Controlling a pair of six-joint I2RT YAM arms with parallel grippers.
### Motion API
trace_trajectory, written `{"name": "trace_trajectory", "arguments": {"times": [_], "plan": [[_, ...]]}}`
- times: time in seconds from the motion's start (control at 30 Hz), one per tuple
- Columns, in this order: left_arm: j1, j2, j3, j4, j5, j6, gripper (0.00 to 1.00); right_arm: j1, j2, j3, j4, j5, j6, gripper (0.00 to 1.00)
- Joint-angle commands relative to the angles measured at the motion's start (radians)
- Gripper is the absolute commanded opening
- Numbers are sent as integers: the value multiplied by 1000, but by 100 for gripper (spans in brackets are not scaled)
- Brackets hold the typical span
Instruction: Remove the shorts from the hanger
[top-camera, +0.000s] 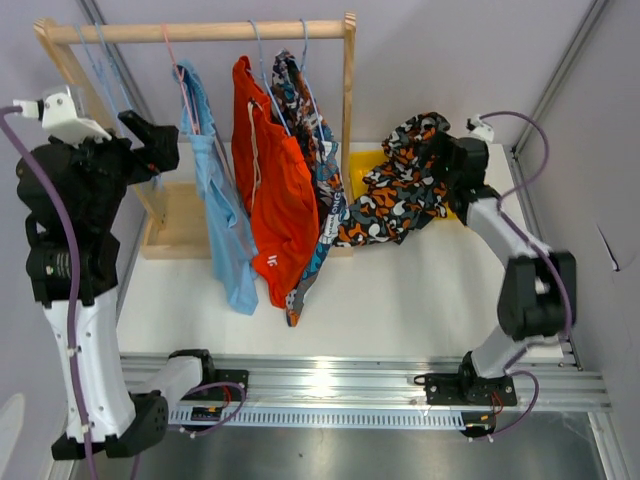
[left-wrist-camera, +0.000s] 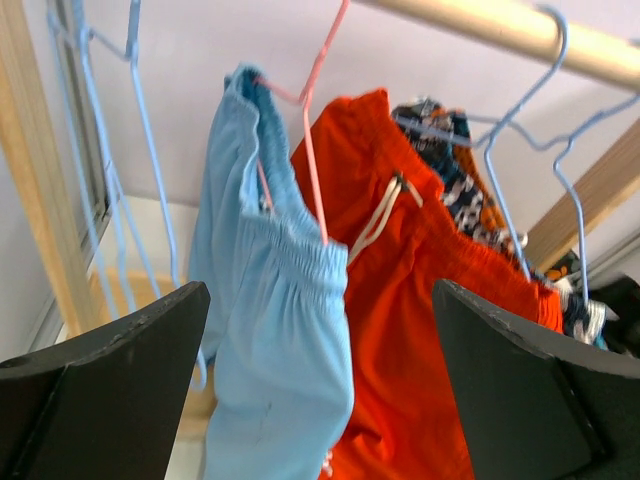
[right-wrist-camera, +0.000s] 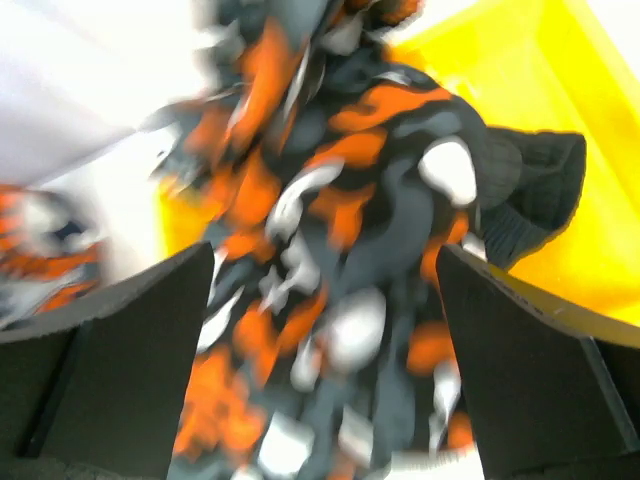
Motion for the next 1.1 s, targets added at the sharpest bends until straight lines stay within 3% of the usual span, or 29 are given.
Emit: {"name": "trace_trajectory", "arguments": {"times": [0.0, 0.17, 0.4, 0.67, 0.7, 0.73, 0.9, 1.07], "plan": [[-9, 98, 59, 61, 27, -24, 99, 26, -311, -131, 117, 12, 12, 99], [-21, 245, 167, 69, 21, -8, 99, 58, -622, -276, 30, 7, -31, 100], [-42, 376, 234, 81, -16, 7, 97, 107, -911, -397, -154, 3, -42, 99], [-96, 451, 237, 113, -82, 13, 81, 124, -982, -406, -264, -16, -73, 99], [-99, 459, 245, 112, -88, 15, 76, 124, -985, -408, -271, -17, -76, 99], [-105, 476, 252, 110, -88, 15, 56, 124, -989, -408, -277, -16, -77, 99], [-134, 529, 320, 75, -154, 25, 0, 126, -1011, -423, -290, -22, -76, 99], [-187, 582, 473, -8, -211, 50, 0, 134, -1023, -409, -288, -40, -71, 99]]}}
